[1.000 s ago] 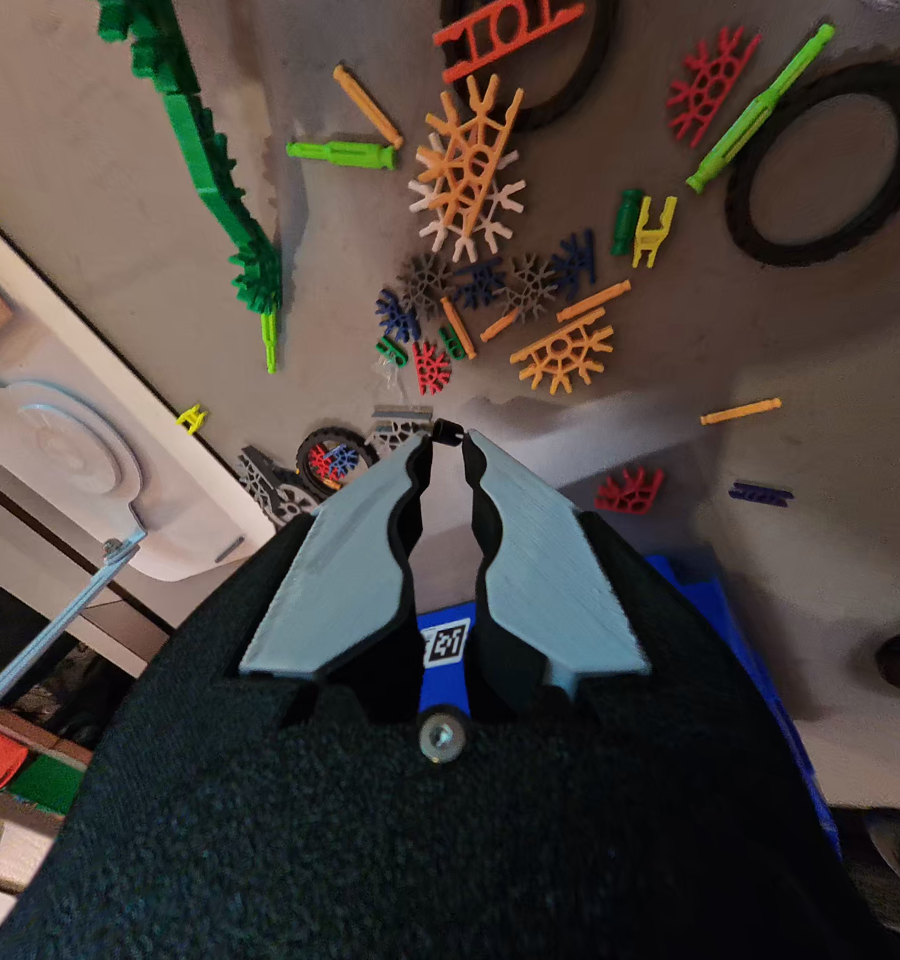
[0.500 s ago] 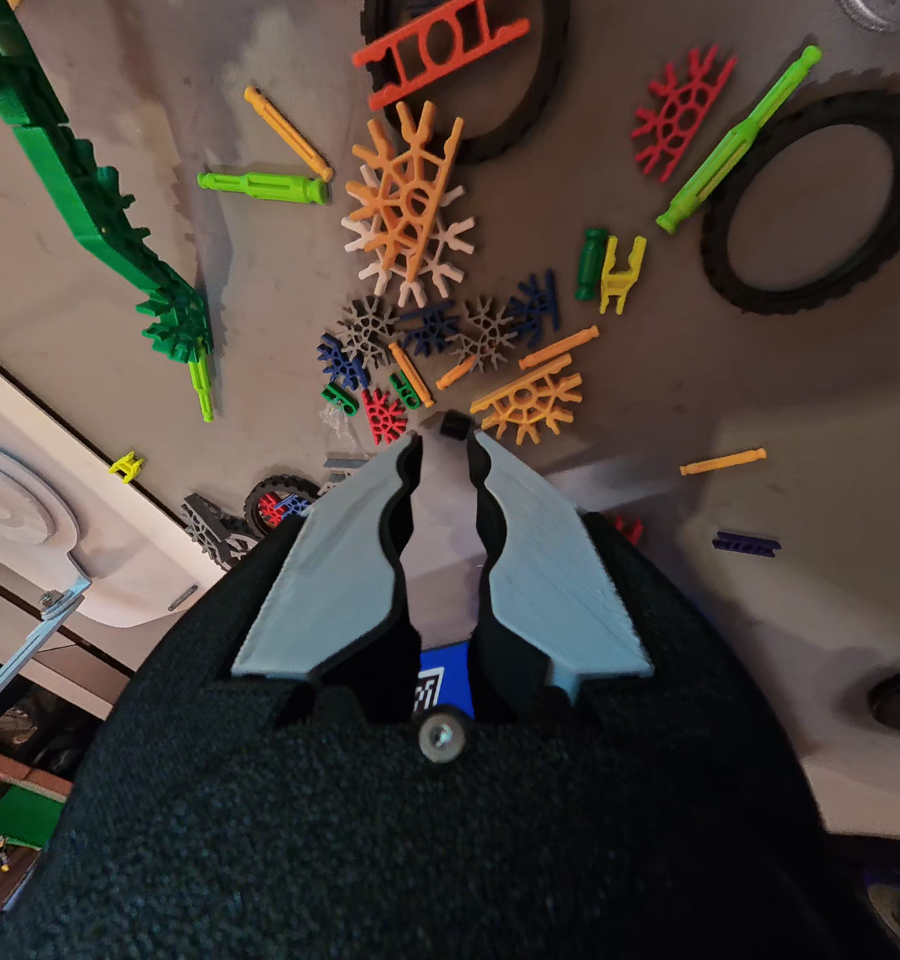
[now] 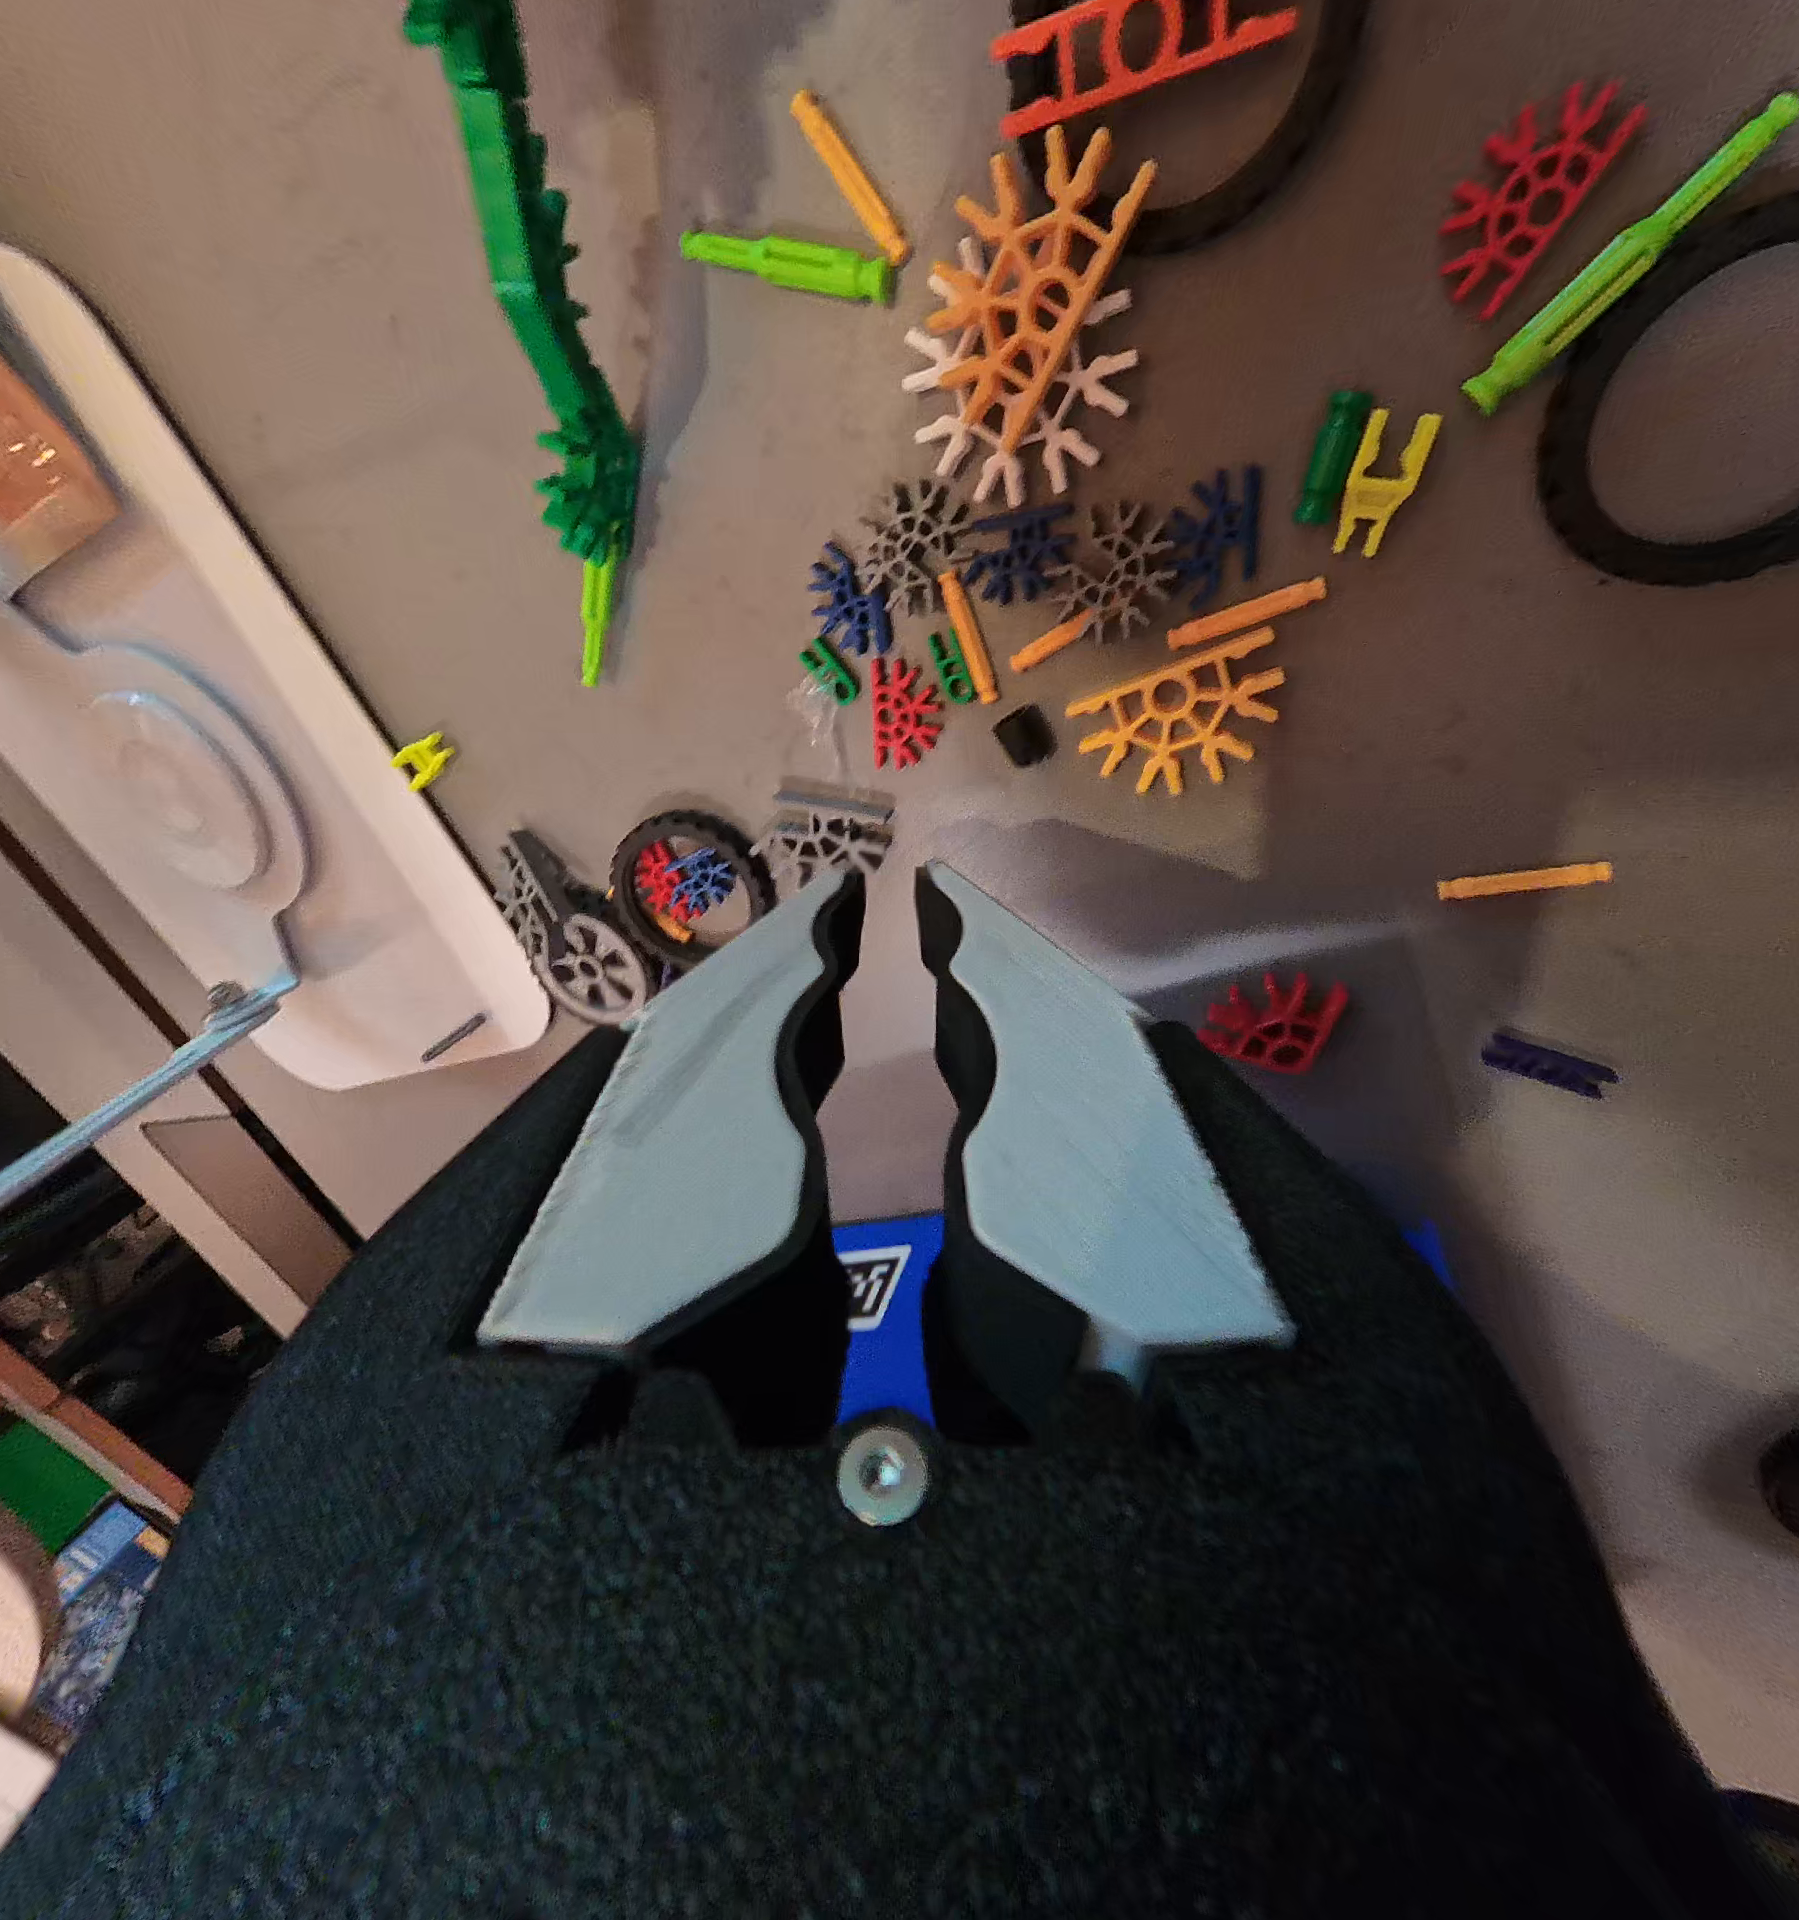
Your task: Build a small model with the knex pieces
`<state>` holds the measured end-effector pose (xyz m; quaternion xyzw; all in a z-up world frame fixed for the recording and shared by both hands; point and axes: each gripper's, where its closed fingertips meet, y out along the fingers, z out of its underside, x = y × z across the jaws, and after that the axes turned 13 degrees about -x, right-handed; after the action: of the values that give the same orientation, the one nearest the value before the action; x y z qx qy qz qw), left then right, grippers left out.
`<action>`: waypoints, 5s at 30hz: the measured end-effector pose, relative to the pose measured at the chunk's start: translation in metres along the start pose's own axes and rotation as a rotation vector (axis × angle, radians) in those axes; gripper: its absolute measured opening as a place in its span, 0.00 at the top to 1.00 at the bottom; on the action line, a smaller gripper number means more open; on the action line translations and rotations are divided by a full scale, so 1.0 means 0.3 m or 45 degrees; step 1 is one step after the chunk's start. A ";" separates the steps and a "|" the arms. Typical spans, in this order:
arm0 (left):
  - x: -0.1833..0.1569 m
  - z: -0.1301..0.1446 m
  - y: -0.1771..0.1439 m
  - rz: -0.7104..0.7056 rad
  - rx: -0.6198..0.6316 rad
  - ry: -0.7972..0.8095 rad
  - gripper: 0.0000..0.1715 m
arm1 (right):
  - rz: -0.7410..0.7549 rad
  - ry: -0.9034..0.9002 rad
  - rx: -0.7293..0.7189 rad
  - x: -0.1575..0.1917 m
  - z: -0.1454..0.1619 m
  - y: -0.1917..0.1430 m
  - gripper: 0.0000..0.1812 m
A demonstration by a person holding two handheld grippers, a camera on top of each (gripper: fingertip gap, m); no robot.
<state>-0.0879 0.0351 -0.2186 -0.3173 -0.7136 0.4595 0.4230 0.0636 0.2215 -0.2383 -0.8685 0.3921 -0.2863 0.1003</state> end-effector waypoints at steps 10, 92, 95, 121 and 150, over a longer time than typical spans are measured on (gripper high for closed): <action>0.055 0.084 -0.156 -0.214 -0.009 -0.146 1.00 | 0.000 0.001 0.000 0.000 0.000 0.000 0.68; -0.218 0.777 -0.253 -0.011 0.444 -0.956 0.77 | -0.004 0.011 -0.001 0.000 -0.001 0.000 0.68; -0.244 0.765 -0.228 0.056 0.454 -0.960 0.75 | -0.005 0.013 -0.001 0.000 -0.001 0.001 0.68; -0.239 0.701 -0.171 0.104 0.382 -0.914 0.85 | -0.004 0.010 -0.001 0.000 -0.001 0.000 0.68; -0.219 0.638 -0.139 0.062 0.185 -0.957 0.73 | -0.007 0.018 -0.002 -0.001 -0.002 0.000 0.68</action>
<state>-0.2328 -0.1101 -0.2425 -0.1127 -0.7767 0.6031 0.1423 0.0632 0.2217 -0.2378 -0.8675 0.3908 -0.2925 0.0960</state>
